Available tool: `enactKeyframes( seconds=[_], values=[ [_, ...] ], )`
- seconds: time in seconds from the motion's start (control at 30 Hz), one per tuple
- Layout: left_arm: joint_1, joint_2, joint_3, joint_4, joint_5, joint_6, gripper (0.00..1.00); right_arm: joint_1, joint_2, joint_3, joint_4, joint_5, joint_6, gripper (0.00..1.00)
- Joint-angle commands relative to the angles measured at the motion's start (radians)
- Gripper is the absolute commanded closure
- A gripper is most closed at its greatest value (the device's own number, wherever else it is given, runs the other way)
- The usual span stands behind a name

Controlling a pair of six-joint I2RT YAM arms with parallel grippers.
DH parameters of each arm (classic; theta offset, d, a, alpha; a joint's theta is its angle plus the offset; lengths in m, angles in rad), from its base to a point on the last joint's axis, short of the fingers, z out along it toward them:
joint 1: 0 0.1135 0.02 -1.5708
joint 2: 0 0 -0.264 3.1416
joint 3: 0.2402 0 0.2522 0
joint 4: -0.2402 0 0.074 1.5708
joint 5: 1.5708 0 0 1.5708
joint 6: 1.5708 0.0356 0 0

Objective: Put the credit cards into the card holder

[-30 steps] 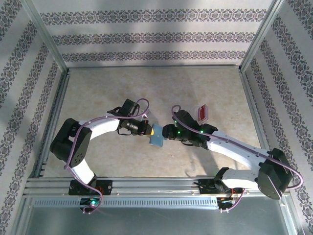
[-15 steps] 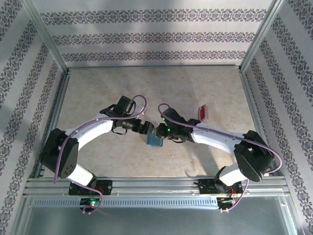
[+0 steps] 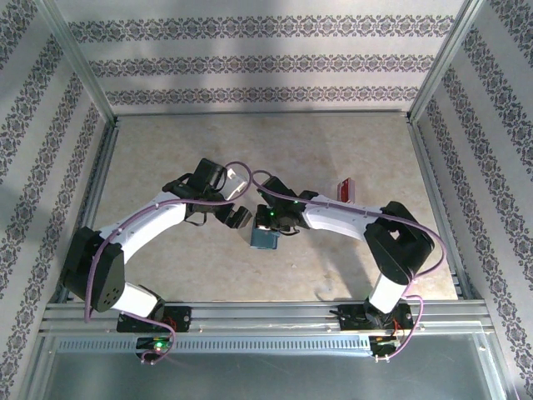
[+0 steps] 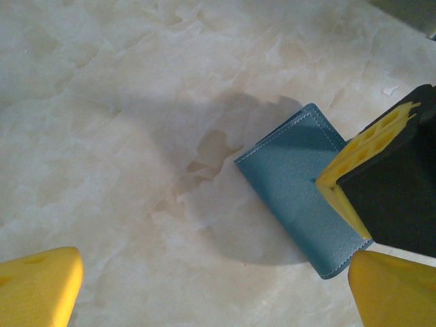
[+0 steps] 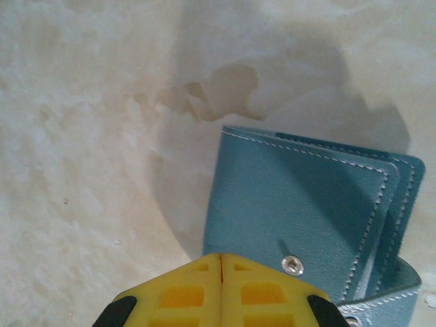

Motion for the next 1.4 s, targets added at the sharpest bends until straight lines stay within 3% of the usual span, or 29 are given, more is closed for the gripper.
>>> enactKeyframes(
  seconds=[0.0, 0.3, 0.5, 0.7, 1.07, 1.37],
  values=[
    [0.003, -0.011, -0.006, -0.039, -0.036, 0.084, 0.00, -0.005, -0.019, -0.012, -0.059, 0.028, -0.007, 1.00],
    [-0.074, 0.009, -0.018, -0.039, -0.095, 0.170, 0.01, -0.060, -0.120, -0.139, -0.063, 0.039, 0.004, 1.00],
    [-0.146, 0.045, -0.017, -0.037, -0.089, 0.217, 0.07, -0.102, -0.194, -0.237, -0.047, 0.046, 0.010, 1.00],
    [-0.188, 0.091, -0.024, -0.013, -0.061, 0.148, 0.15, -0.153, -0.210, -0.307, 0.046, 0.006, 0.008, 1.00],
    [-0.282, 0.147, -0.077, 0.056, -0.168, 0.224, 0.16, -0.197, -0.132, -0.347, 0.157, -0.065, 0.007, 1.00],
    [-0.332, 0.196, -0.058, 0.070, -0.206, 0.237, 0.28, -0.220, -0.146, -0.418, 0.197, -0.069, 0.014, 1.00]
  ],
)
